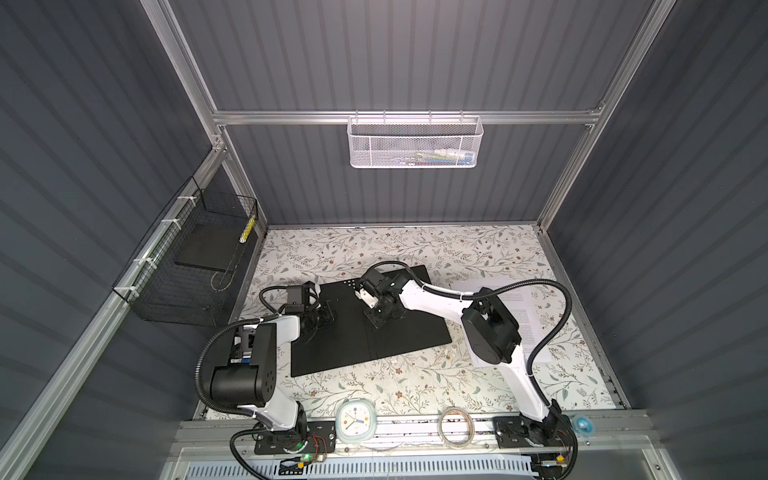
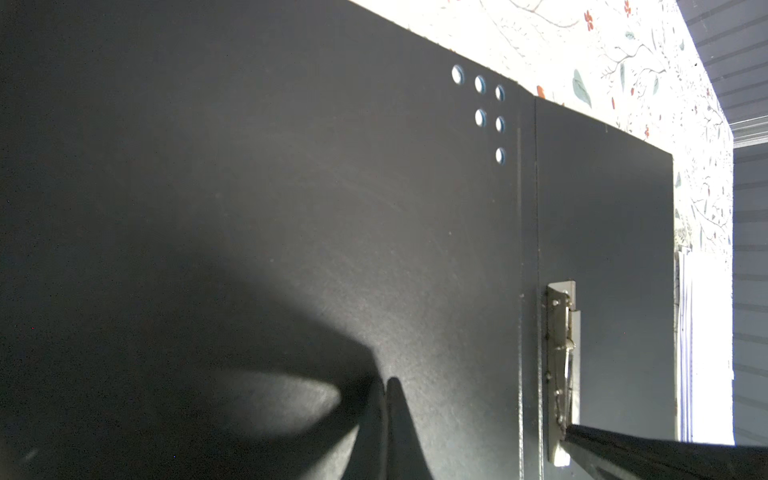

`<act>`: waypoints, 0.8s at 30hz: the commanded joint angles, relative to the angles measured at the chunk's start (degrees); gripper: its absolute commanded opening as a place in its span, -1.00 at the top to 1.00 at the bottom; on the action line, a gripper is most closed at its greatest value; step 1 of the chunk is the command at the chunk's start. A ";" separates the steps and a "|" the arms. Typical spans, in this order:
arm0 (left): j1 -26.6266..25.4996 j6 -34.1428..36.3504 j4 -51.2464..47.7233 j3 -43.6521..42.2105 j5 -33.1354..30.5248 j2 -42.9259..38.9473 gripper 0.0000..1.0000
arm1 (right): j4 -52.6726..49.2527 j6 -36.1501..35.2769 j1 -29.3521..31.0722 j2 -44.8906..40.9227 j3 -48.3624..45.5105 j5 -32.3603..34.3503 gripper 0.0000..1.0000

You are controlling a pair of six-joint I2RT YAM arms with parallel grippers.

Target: Put the files into the folder

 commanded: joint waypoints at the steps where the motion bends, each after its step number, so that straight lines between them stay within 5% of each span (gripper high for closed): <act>1: -0.28 0.56 -6.45 -1.56 -3.02 2.47 1.00 | -14.22 -2.31 0.65 8.88 -1.34 9.04 0.98; 10: -0.26 0.56 -6.33 -1.66 -2.80 2.39 1.00 | -17.70 -3.44 2.25 12.75 0.03 12.27 0.97; 24: -0.28 0.56 -6.33 -1.56 -2.76 2.56 1.00 | -9.53 3.02 2.82 6.18 -3.23 4.19 1.00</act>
